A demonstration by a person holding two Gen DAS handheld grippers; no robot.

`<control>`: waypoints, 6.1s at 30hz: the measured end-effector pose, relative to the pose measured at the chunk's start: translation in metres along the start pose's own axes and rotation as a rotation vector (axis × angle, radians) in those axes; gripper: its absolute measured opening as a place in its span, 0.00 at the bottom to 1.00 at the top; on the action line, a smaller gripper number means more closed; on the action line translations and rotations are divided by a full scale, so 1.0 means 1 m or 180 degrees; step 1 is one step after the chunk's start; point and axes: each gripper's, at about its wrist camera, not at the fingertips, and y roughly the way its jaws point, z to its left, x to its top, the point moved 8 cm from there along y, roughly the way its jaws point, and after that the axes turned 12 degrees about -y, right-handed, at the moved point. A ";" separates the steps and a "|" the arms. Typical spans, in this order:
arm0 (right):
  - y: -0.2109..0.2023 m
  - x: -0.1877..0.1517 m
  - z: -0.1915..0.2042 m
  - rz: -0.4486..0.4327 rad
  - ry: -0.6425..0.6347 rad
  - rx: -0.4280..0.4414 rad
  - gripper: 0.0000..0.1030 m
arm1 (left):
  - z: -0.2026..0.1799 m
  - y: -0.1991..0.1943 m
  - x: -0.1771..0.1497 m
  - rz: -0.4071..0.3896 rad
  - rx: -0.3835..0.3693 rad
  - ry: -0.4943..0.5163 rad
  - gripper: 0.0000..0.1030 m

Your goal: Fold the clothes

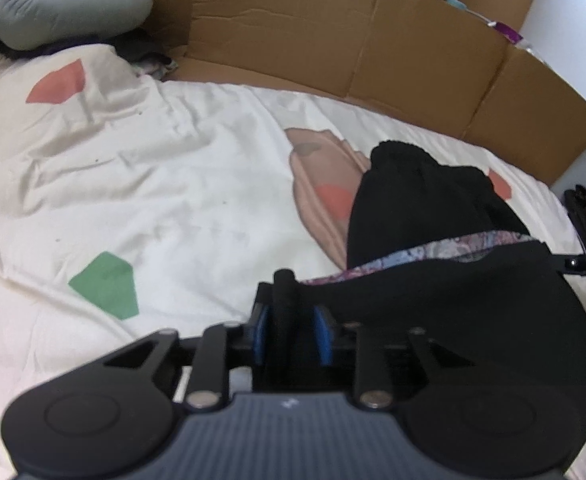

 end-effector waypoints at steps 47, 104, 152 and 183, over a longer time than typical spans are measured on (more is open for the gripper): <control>0.000 0.000 0.011 -0.0129 0.0017 0.0010 0.08 | 0.005 0.015 0.007 0.0449 0.0060 -0.0318 0.11; -0.020 0.042 -0.032 -0.0535 0.0393 -0.0332 0.07 | -0.064 0.036 0.125 0.0052 -0.0017 0.0303 0.05; 0.035 0.084 0.060 -0.0320 -0.0453 0.0278 0.37 | -0.128 0.060 0.097 0.0246 -0.0357 0.0593 0.33; 0.048 0.090 0.079 -0.0433 -0.0846 -0.0082 0.09 | -0.124 0.077 0.089 0.0042 -0.0424 0.0496 0.13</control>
